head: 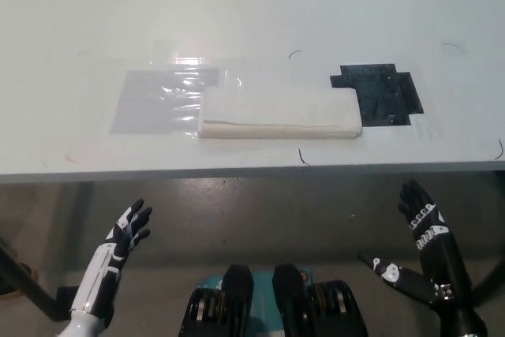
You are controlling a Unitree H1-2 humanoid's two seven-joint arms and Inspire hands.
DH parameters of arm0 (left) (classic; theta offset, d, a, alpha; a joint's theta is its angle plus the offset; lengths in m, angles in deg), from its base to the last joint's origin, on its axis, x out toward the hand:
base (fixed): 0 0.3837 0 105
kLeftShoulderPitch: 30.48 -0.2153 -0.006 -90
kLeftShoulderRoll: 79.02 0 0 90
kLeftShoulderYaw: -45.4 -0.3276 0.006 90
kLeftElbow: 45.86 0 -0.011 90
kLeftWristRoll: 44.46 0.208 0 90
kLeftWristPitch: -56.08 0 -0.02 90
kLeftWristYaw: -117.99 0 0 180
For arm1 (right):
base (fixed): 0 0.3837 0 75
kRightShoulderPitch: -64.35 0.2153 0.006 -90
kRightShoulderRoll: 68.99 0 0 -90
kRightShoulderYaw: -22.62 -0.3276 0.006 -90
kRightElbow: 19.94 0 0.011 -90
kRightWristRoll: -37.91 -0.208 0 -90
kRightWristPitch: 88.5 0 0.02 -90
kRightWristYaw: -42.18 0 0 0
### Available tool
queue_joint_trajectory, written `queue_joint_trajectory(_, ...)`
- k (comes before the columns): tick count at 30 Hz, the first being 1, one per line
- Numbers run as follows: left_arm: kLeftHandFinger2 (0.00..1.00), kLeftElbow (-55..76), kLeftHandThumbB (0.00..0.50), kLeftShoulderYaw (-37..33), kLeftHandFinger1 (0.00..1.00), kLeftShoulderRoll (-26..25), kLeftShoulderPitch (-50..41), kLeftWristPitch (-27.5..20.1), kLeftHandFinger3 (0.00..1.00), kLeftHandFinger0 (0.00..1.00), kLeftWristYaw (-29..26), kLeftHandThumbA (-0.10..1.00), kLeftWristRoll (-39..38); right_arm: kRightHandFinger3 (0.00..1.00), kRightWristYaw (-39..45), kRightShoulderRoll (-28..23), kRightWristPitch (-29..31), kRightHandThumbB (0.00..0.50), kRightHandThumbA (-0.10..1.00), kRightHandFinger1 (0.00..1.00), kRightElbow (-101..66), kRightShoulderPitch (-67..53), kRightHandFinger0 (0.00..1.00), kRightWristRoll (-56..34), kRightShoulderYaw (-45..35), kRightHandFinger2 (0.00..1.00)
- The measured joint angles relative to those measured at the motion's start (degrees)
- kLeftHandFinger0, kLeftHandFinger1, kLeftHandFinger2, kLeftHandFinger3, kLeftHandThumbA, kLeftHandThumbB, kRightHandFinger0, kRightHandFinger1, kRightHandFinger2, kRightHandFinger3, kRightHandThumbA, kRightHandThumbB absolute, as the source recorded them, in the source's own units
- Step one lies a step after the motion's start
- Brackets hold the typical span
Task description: A stack of napkins is kept in the middle of the table close to the robot and the robot places both its hands sideways on the stack. Then it moves its hands away from each other while pressing down on the napkins to make them smooth
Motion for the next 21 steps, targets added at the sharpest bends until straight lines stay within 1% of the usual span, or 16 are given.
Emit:
queue_joint_trajectory(5,1.0,-0.04,0.044,0.44,1.0,-0.01,0.71,1.18,1.0,1.0,0.69,1.0,-0.92,1.0,-0.36,-0.1,-0.08,0.199,1.0,1.0,-0.03,-0.01,1.0,0.0,0.0,1.0)
queue_joint_trajectory(6,1.0,-0.04,0.051,0.53,1.0,-0.01,0.94,1.39,1.0,1.0,0.79,1.0,-1.13,1.0,-0.47,-0.1,-0.09,0.208,1.0,1.0,-0.04,0.0,1.0,0.01,0.01,1.0)
queue_joint_trajectory(13,1.0,-0.04,0.046,0.94,1.0,0.0,1.29,2.38,1.0,1.0,1.36,1.0,-2.18,1.0,-0.79,-0.21,-0.12,0.207,1.0,1.0,-0.06,-0.01,1.0,0.08,0.45,1.0)
queue_joint_trajectory(15,1.0,-0.04,0.04,1.04,1.0,0.0,1.16,2.45,1.0,1.0,1.38,1.0,-2.18,1.0,-0.84,-0.22,-0.12,0.224,1.0,1.0,-0.07,-0.03,1.0,0.23,0.71,1.0)
queue_joint_trajectory(18,1.0,-0.03,0.035,1.07,1.0,0.0,0.85,2.65,1.0,1.0,1.41,1.0,-2.18,1.0,-0.9,-0.27,-0.12,0.208,1.0,1.0,-0.09,-0.07,1.0,0.32,1.28,1.0)
queue_joint_trajectory(21,1.0,-0.03,0.054,1.07,1.0,0.01,0.47,2.78,1.0,1.0,1.42,1.0,-2.16,1.0,-1.01,-0.37,-0.11,0.221,1.0,1.0,-0.14,-0.24,1.0,0.44,1.6,1.0)
